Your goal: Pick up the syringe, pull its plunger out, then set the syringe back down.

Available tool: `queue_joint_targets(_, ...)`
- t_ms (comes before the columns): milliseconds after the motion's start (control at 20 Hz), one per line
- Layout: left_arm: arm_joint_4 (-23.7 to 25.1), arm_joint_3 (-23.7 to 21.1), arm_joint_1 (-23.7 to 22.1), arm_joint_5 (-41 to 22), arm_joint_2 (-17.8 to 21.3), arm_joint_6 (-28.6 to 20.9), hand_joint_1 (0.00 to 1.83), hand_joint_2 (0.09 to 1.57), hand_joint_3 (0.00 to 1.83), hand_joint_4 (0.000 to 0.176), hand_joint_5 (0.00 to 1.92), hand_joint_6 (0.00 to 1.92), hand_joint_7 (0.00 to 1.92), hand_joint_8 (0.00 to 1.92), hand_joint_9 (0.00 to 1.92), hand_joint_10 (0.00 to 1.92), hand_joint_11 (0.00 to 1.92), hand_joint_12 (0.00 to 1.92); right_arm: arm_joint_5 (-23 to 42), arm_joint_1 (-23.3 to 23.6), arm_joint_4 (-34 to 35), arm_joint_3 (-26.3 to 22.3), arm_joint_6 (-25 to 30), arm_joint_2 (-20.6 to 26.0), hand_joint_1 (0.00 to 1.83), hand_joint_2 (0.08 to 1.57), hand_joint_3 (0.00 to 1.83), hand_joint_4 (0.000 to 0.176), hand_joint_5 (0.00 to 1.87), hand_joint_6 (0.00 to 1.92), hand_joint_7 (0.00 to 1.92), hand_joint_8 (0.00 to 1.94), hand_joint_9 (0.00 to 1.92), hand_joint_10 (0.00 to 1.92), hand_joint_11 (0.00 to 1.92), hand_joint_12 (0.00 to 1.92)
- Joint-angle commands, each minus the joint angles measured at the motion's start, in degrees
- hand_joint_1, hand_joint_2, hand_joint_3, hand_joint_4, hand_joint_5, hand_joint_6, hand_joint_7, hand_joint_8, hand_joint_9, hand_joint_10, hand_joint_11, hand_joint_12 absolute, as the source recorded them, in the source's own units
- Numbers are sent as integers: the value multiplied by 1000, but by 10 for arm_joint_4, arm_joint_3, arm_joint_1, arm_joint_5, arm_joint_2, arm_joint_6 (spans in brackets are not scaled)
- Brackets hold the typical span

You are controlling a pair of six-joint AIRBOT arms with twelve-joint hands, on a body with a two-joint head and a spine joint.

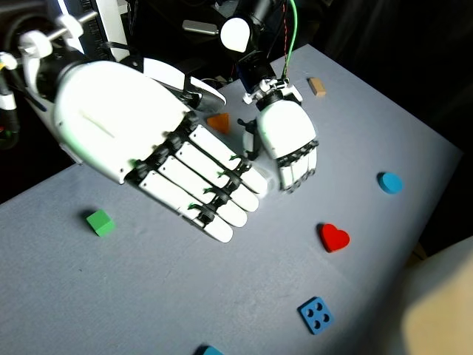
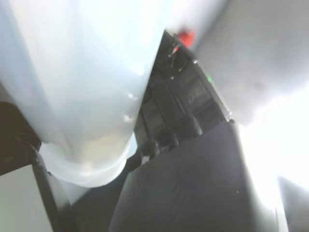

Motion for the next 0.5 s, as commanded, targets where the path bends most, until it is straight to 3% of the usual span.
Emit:
queue_joint_targets(0, 48, -1, -9, 35, 9, 4, 1376, 1132, 0, 0, 876, 868, 974, 1059, 884, 1346, 882, 1289, -5, 9, -41, -2, 20, 3, 0, 1022, 0, 0, 85, 2, 67, 2, 80, 5, 0, 406)
queue_joint_targets(200, 75, -6, -32, -3, 37, 8, 1381, 1111, 0, 0, 955, 764, 997, 1021, 914, 1296, 899, 1234, -5, 8, -61, -3, 94, 24, 0, 1023, 1, 0, 85, 1, 68, 1, 81, 3, 0, 389)
queue_joint_targets(300, 81, -7, -48, -26, 50, 22, 1381, 1112, 0, 0, 950, 775, 996, 1024, 916, 1291, 925, 1184, -2, -14, -127, -4, 200, 44, 0, 1023, 0, 0, 85, 0, 64, 0, 65, 3, 0, 349)
queue_joint_targets(400, 81, -6, -65, -47, 62, 38, 1382, 1111, 0, 0, 946, 785, 999, 1018, 919, 1284, 931, 1173, -21, -48, -205, -2, 339, 66, 0, 1022, 0, 0, 86, 1, 67, 1, 74, 3, 0, 418)
queue_joint_targets(450, 81, -6, -71, -54, 66, 42, 1382, 1111, 0, 0, 946, 784, 999, 1018, 920, 1284, 938, 1176, -34, -64, -245, 2, 382, 72, 77, 1015, 0, 0, 105, 5, 87, 5, 92, 6, 0, 460)
